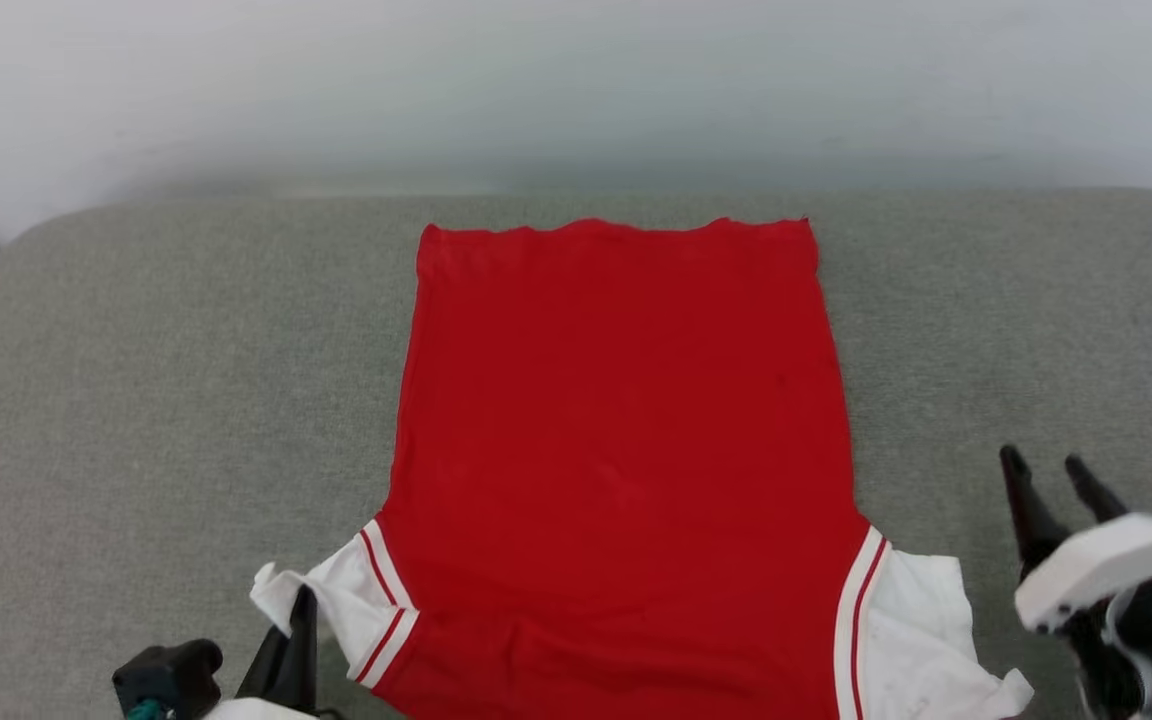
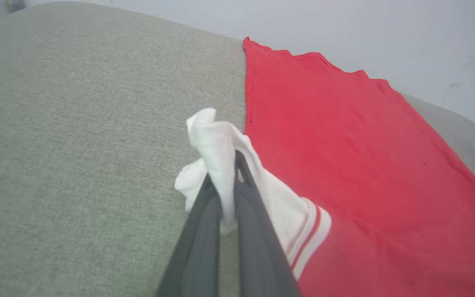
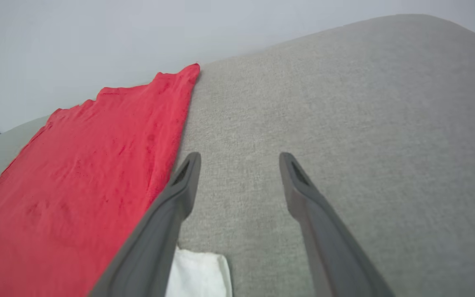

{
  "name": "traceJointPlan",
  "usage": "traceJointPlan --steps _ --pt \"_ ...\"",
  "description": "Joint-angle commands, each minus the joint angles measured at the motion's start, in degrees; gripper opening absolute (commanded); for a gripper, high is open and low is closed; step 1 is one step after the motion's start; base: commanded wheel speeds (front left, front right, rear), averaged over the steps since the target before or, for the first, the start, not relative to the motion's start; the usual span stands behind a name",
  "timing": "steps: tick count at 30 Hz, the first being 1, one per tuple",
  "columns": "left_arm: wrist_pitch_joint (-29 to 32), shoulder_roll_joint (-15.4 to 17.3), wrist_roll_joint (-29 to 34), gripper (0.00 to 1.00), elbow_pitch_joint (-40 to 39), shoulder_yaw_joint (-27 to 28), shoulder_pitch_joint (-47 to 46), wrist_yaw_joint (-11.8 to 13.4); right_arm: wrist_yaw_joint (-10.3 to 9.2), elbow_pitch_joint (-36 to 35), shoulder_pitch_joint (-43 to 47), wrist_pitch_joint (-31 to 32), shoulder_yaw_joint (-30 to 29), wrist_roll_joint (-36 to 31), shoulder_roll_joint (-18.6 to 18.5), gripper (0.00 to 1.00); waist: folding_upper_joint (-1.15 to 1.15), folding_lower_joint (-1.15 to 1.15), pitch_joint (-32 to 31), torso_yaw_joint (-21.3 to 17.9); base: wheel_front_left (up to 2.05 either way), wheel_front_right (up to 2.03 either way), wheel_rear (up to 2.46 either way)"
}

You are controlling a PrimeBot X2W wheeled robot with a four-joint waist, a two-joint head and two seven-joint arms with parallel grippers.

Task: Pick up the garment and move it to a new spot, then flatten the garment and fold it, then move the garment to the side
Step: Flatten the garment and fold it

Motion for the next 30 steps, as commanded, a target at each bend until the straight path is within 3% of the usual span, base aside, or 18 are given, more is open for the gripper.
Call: traceJointPlan --steps 1,8,17,24,30 --pt "-0.4 -0.4 0.6 0.00 -0.6 -0.3 -1.6 -0.3 -0.02 1.9 -4.4 0.2 -0.2 0.3 -0.7 1.00 0.00 0.00 3.3 2.2 0.00 0.00 0.00" --pt "-1.0 -2.6 3.4 0.00 -2.3 -2.2 -8.4 -2.3 -0.02 15.2 -24.6 5.9 0.0 1.0 -6.2 1.00 0.00 0.00 12.3 7.4 0.00 0.00 0.00" --pt "-1.6 -6.0 6.4 0.00 -5.3 -2.6 -14.3 -4.5 -0.02 26.0 -47.2 21.8 6.0 1.2 -12.4 1.00 0.00 0.00 21.4 12.5 0.00 0.00 0.00" --pt "-1.7 -8.0 8.2 0.00 -6.3 -1.8 -16.6 -6.1 -0.02 29.8 -56.0 30.0 8.6 0.1 -13.7 1.00 0.00 0.00 26.0 14.6 0.00 0.00 0.00" --pt "-1.7 -9.6 9.4 0.00 -6.0 -0.6 -16.9 -7.7 -0.02 35.6 -56.7 36.9 8.9 -1.2 -11.9 1.00 0.00 0.00 28.1 15.0 0.00 0.00 0.00"
